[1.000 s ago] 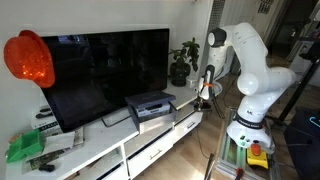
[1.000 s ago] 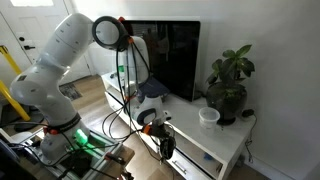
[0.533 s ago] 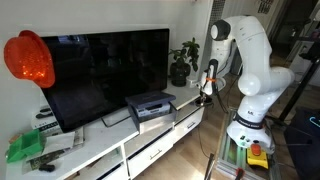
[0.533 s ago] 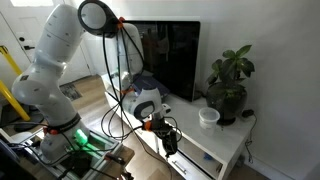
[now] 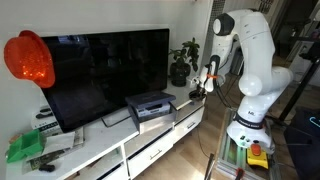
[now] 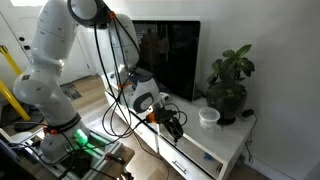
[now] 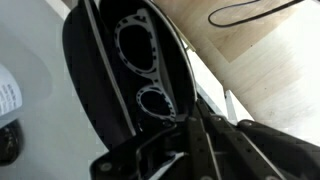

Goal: Move the spectacle case to the top of the television stand then put the white glasses on the stand

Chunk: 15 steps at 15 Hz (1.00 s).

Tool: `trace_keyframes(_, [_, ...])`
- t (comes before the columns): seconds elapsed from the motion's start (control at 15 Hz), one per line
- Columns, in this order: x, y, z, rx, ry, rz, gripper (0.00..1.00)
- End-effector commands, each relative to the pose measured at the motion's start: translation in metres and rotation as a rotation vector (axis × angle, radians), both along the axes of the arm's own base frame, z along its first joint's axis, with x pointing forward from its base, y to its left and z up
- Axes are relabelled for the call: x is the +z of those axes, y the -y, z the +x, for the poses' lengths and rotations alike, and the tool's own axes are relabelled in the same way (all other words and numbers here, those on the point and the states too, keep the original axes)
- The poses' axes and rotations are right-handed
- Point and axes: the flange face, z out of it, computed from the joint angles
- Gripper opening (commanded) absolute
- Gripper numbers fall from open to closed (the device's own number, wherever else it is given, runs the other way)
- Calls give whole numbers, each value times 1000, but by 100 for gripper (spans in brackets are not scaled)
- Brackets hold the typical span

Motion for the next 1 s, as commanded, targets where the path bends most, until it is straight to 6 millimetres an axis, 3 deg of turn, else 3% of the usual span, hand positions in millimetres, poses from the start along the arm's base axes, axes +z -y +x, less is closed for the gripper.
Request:
trace_keyframes(0.0, [23, -21, 7, 144, 61, 0, 1])
trace_keyframes(0.4, [7, -45, 46, 316, 152, 47, 1])
trace_keyframes(0.93, [-23, -42, 86, 386, 210, 81, 1])
